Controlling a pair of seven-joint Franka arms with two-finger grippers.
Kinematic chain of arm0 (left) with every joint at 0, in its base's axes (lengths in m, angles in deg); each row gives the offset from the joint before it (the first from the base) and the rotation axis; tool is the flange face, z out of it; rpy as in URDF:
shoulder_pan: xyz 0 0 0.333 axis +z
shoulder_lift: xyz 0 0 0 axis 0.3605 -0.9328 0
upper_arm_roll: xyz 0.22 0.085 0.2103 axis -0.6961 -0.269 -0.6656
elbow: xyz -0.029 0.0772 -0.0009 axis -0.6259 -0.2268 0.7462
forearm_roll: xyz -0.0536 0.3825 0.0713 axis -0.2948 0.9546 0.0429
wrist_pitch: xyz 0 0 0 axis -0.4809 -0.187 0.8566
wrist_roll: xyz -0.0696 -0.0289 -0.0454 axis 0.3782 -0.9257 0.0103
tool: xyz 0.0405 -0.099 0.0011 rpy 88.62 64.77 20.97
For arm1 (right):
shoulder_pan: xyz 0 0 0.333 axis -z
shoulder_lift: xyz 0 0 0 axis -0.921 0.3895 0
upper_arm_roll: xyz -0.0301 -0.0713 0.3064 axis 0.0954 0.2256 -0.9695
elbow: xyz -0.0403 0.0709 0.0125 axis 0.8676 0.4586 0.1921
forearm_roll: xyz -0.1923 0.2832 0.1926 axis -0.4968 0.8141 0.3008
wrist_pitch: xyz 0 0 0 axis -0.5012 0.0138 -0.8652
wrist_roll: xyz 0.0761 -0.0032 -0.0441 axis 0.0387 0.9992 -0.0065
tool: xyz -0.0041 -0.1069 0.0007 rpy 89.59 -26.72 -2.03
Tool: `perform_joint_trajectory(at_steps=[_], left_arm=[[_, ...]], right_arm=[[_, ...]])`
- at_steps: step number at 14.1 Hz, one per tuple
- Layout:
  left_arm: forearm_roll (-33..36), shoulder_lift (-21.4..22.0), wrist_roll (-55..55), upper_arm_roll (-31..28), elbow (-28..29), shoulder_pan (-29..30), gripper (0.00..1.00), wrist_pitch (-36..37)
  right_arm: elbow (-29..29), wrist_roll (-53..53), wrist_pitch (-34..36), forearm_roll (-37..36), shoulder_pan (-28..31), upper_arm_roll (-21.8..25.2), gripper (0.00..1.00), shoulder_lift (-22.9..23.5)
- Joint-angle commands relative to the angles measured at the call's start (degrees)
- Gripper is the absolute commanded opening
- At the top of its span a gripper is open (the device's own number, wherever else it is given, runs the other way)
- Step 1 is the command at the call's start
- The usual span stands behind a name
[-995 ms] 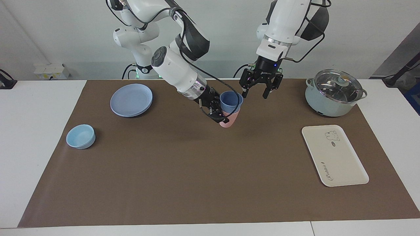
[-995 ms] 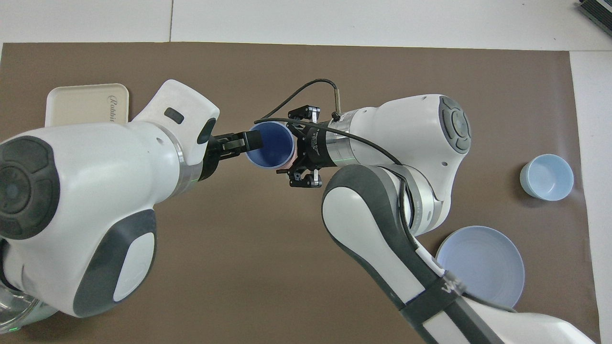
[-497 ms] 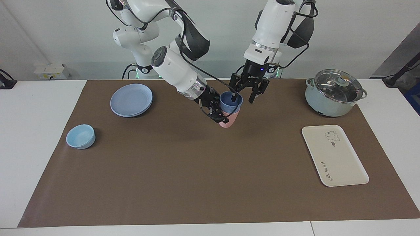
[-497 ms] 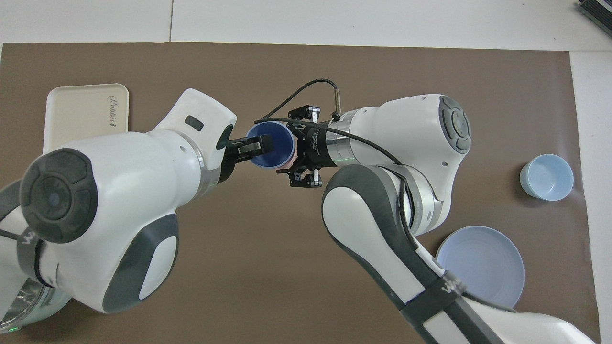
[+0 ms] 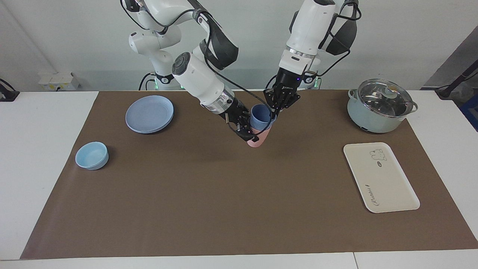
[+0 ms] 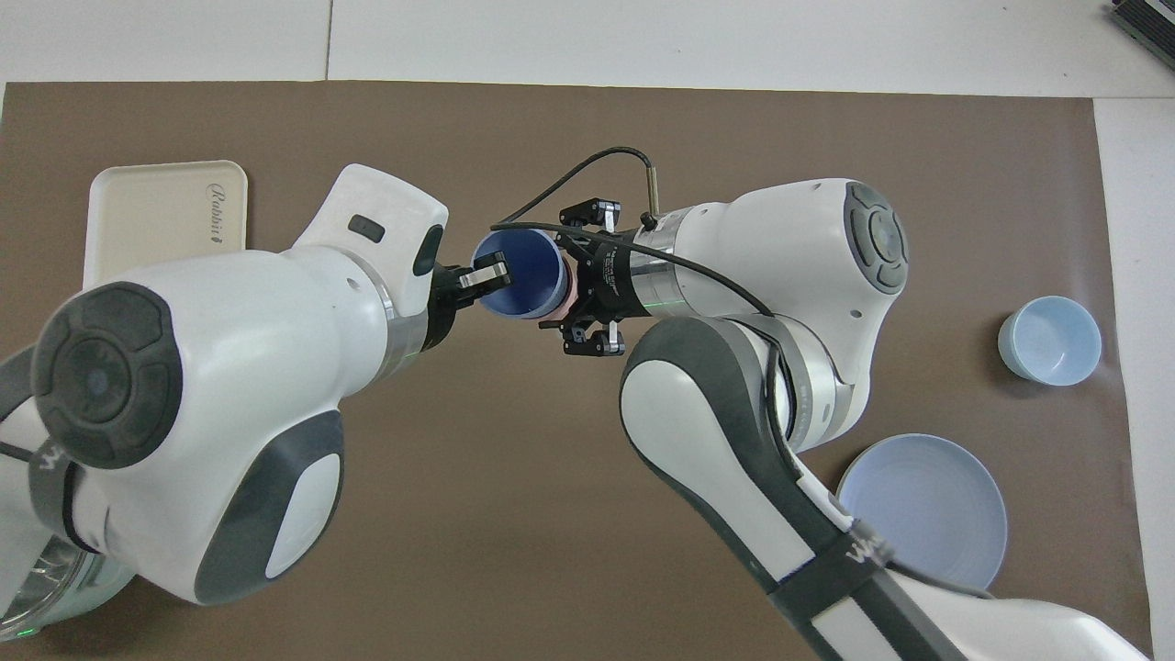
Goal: Place cup on tray
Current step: 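Carry the cup toward the tray while the right gripper releases and withdraws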
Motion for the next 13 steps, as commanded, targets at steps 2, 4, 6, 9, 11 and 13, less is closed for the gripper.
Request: perform_joint_trajectory(at_steps=[2, 4, 6, 9, 11, 13], left_arm=[[-0.9, 0.2, -1.4, -1.4, -7.4, -0.3, 0.00, 8.3], [-0.9, 0.4, -1.0, -2.1, -13.1, 0.4, 0.00, 16.1], [-1.3, 0.6, -0.5, -2.0, -16.6, 3.9, 0.00, 21.9], [-1.4, 3.4, 6.4, -2.8, -15.9, 10.6, 0.00, 26.0], [-2.5, 5.5, 15.1, -3.5, -11.7, 18.0, 0.00, 25.4], [-3.8, 5.8, 27.3, -3.6, -7.2, 26.6, 0.00, 23.5]], right_arm=[[-0.4, -0.9, -0.3, -1.5, 0.1, -0.3, 0.00, -0.6], [-0.4, -0.7, -0.3, -1.5, 0.5, -0.3, 0.00, -0.5], [-0.8, 0.1, -0.2, -1.5, 1.5, -0.3, 0.00, -0.6], [-1.3, 2.0, -0.1, -1.0, 4.3, -0.3, 0.00, -0.6], [-2.9, 6.7, 0.9, 0.0, 8.7, -0.3, 0.00, -0.5], [-4.2, 11.1, 1.6, 1.5, 12.4, -0.3, 0.00, 0.0]])
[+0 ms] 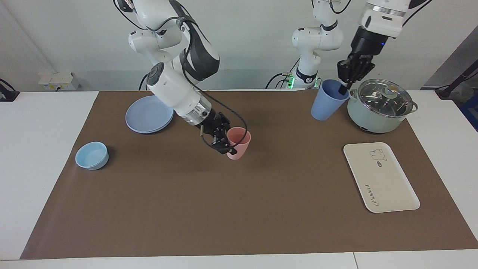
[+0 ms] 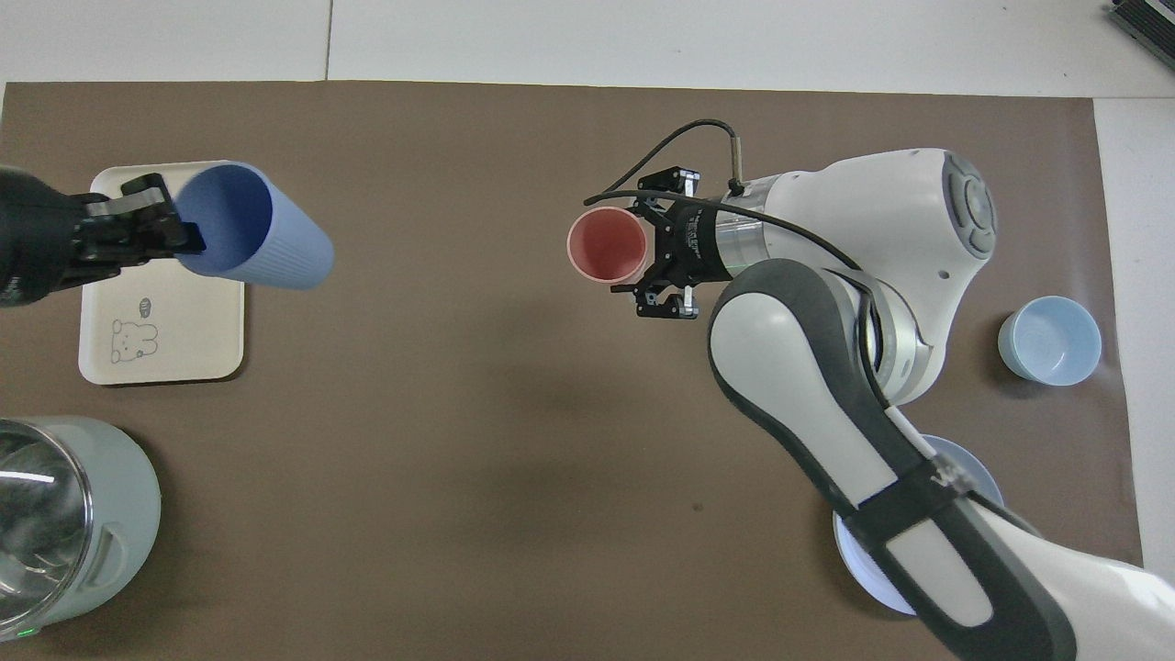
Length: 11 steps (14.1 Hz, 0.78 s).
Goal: Place cup on tray
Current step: 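Carry the cup toward the tray while the right gripper releases and withdraws, then lower the cup onto the cream tray with the left gripper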
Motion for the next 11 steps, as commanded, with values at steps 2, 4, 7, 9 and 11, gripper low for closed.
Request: perform_joint_trajectory(at_steps=[2, 4, 7, 9, 11], left_arm=[[-3.6, 1.0, 15.6, 0.4, 11.7, 13.8, 0.00, -11.3], [-4.2, -4.6, 21.7, 0.4, 14.3, 18.3, 0.00, -20.2], [-6.9, -14.5, 29.0, 0.4, 14.4, 22.5, 0.00, -30.6], [-7.2, -16.8, 30.9, 0.5, 17.3, 22.7, 0.00, -36.5], [-9.5, -17.6, 31.1, 0.5, 20.9, 22.1, 0.00, -39.2]], right_arm=[[-3.0, 8.5, 0.9, 4.1, 7.4, -0.6, 0.00, 0.9], [-3.0, 9.1, 1.0, 6.5, 11.4, -0.6, 0.00, 2.4], [-3.1, 9.5, 1.5, 6.5, 17.9, -0.6, 0.00, 4.3], [-2.8, 13.8, 2.8, 6.6, 21.3, -0.6, 0.00, 5.8], [-2.2, 16.1, 4.9, 7.8, 25.6, -0.7, 0.00, 8.3]])
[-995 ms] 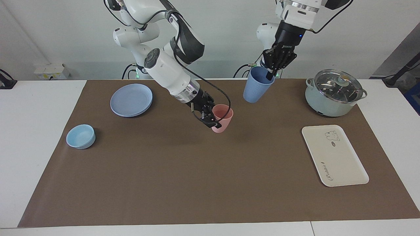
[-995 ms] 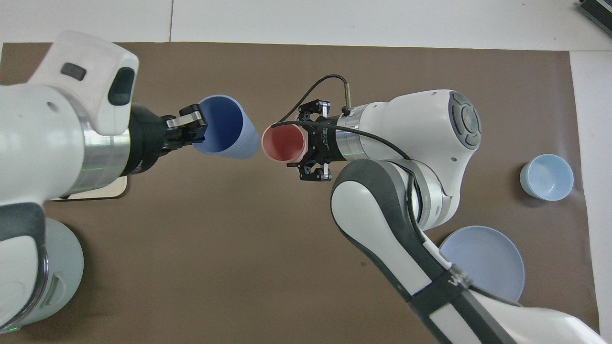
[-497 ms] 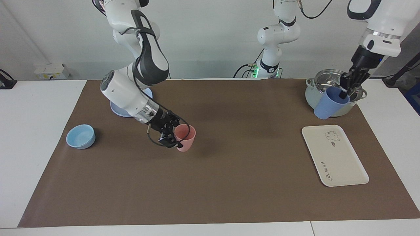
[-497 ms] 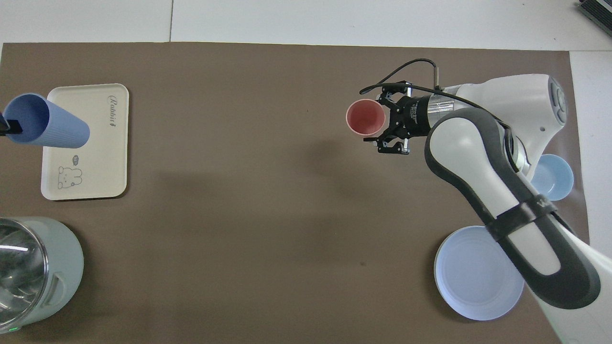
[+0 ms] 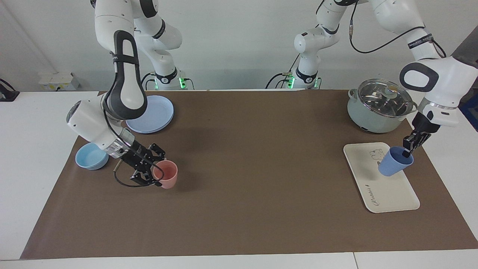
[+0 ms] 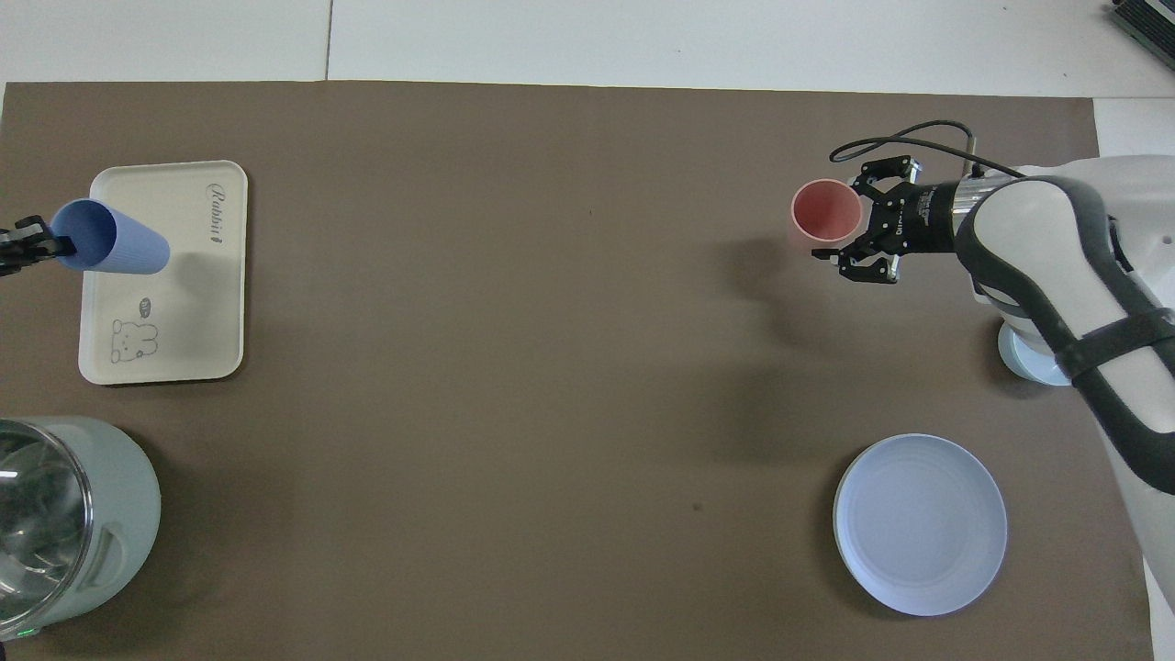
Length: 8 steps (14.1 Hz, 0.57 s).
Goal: Place cup on tray
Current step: 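Lower the cup onto the cream tray with the left gripper, then open the left gripper and lift it off the cup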
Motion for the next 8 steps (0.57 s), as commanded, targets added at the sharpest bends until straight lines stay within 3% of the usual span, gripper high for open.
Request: perform_joint_trajectory(at_steps=[1, 4, 5, 6, 7, 8], left_arm=[[-4.9, 1.8, 1.6, 0.6, 5.2, 0.0, 0.00, -2.6], [-5.4, 3.0, 6.2, 0.5, 7.8, -0.3, 0.00, -3.2], [-5.4, 3.3, 11.3, 0.5, 8.9, -0.1, 0.32, -3.5], [-5.4, 3.4, 13.4, 0.3, 8.9, -0.1, 0.74, -3.2], [-5.2, 3.3, 13.7, 0.3, 8.2, -0.4, 1.00, -2.6], [-4.3, 3.5, 13.6, 0.3, 7.6, -0.5, 1.00, -2.4]], right_arm=[[1.9, 6.7, 3.7, 2.1, 4.7, -0.9, 0.00, 3.4], [3.6, 9.7, 4.6, 3.5, 6.6, -0.9, 0.00, 5.7], [3.0, 10.7, 4.3, 3.7, 6.6, -0.9, 0.00, 5.9], [2.8, 11.4, 4.7, 3.8, 6.6, -0.9, 0.00, 5.9], [2.1, 11.6, 4.9, 4.5, 6.8, -0.9, 0.00, 5.6], [1.6, 11.6, 5.2, 5.2, 7.1, -0.9, 0.00, 5.2]])
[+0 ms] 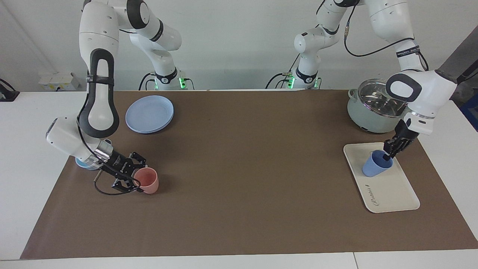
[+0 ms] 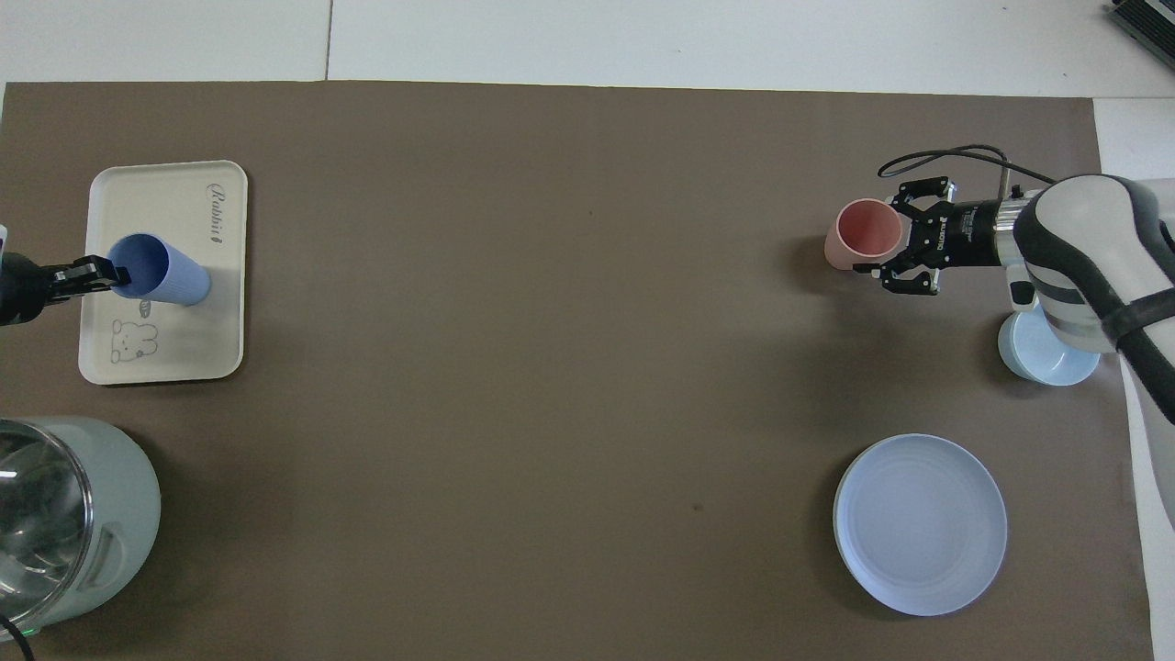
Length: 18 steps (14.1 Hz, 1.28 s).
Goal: Place cup on tray
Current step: 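Open the left gripper and lift it off the cup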
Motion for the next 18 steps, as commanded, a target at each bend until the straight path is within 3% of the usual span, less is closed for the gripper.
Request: perform_joint_trajectory(at_steps=[1, 2, 3, 5, 7, 9, 12, 15, 17, 18], left_arm=[[1.5, 2.9, 2.4, -0.3, 0.5, -0.9, 1.00, 1.3], [7.0, 3.7, 2.4, -0.3, -1.3, -1.2, 1.00, 4.8], [12.8, 4.3, 2.4, 0.0, -4.3, -1.3, 1.00, 10.4], [16.7, 4.4, 2.4, 0.4, -11.1, -3.7, 1.00, 23.0], [19.2, 7.1, 2.2, 0.5, -12.4, -7.1, 1.00, 28.3], [19.2, 10.8, 1.6, 0.5, -9.5, -10.4, 1.00, 32.0], [19.2, 14.0, -5.5, 0.7, -6.3, -15.7, 1.00, 32.7], [19.2, 14.6, -15.4, 0.6, -6.2, -20.9, 1.00, 32.7], [19.2, 14.6, -17.5, 0.6, -8.4, -21.1, 1.00, 33.8], [19.1, 14.5, -17.2, 0.4, -11.7, -20.8, 1.00, 37.7]], right_arm=[[-1.1, 2.3, 1.6, 2.6, 1.1, -0.4, 0.00, -0.6], [-1.4, 2.3, 0.7, 2.6, 1.0, -0.3, 0.04, -0.7], [-1.5, 2.6, 0.2, 2.1, 0.9, -0.1, 0.36, -1.1], [-1.6, 3.6, 0.1, 1.1, 0.2, 0.1, 0.96, -2.2], [-1.6, 4.8, -0.5, -2.6, 0.8, 0.2, 0.96, -3.0], [-1.5, 7.1, -0.5, -11.6, 1.3, 0.4, 0.96, -4.9], [-1.4, 15.7, -0.3, -23.1, 3.0, 0.7, 0.97, -7.6], [-1.5, 28.8, 1.0, -33.6, 4.1, 0.6, 0.97, -10.0], [-1.5, 38.6, 7.6, -36.2, 3.6, 0.4, 0.99, -13.3], [-1.4, 44.8, 10.2, -36.8, 3.2, 0.3, 0.99, -14.4]])
